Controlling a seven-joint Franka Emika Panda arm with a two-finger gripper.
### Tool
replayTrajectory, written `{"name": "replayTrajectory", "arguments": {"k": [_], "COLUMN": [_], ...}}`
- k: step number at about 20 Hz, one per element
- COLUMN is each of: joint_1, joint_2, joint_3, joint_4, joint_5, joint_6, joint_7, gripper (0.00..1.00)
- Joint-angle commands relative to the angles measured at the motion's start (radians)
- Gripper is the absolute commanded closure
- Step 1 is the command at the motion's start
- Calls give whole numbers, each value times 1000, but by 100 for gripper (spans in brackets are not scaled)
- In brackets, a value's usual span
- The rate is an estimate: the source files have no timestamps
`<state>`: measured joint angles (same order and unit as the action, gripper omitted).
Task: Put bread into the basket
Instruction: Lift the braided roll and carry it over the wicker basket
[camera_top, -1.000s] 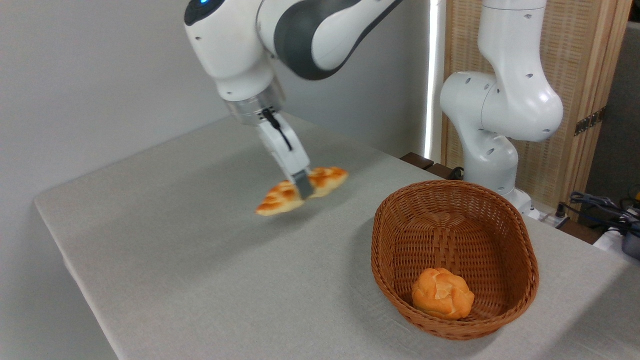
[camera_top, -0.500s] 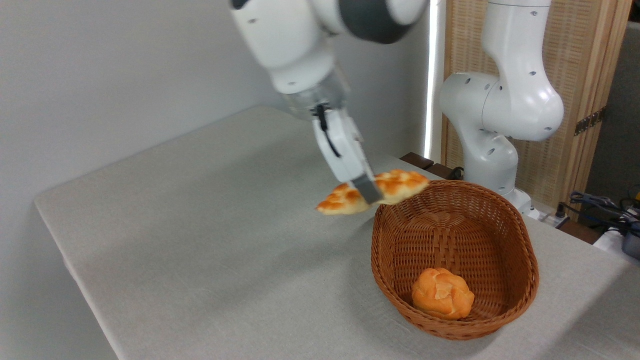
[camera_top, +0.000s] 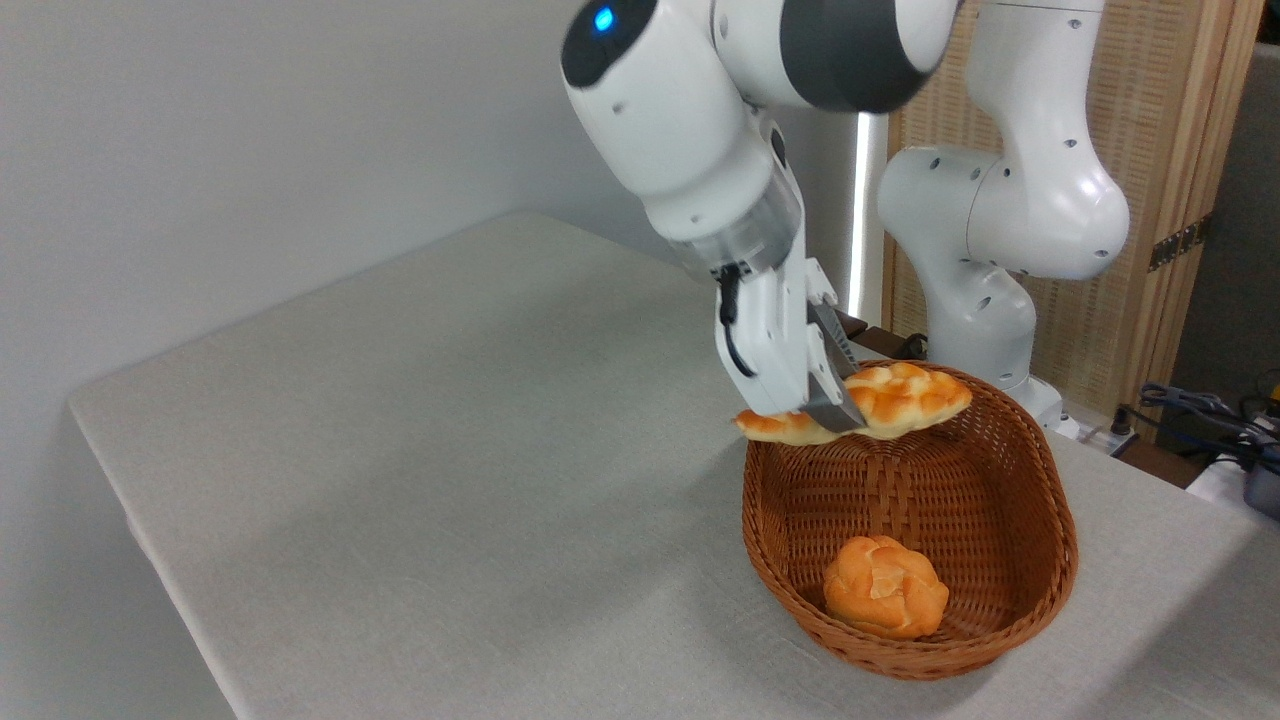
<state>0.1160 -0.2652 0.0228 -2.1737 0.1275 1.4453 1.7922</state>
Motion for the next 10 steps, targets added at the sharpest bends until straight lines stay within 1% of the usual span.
{"name": "replayTrajectory", "arguments": {"k": [1,2,4,6,8,10], "joint_1": [-6,-6,-6,-6,-6,-6], "joint_2": [-29,-29,-29,-29,-29,-29], "joint_3": [61,63,63,63,63,63], "joint_4": [-57,-61,-67,-74,-75,-74], "joint_5": [17,17,17,17,17,17], "joint_6": [3,10,13,15,15,15], "joint_7": [24,24,23,23,23,23], "gripper": [43,42,33,27,25,16]}}
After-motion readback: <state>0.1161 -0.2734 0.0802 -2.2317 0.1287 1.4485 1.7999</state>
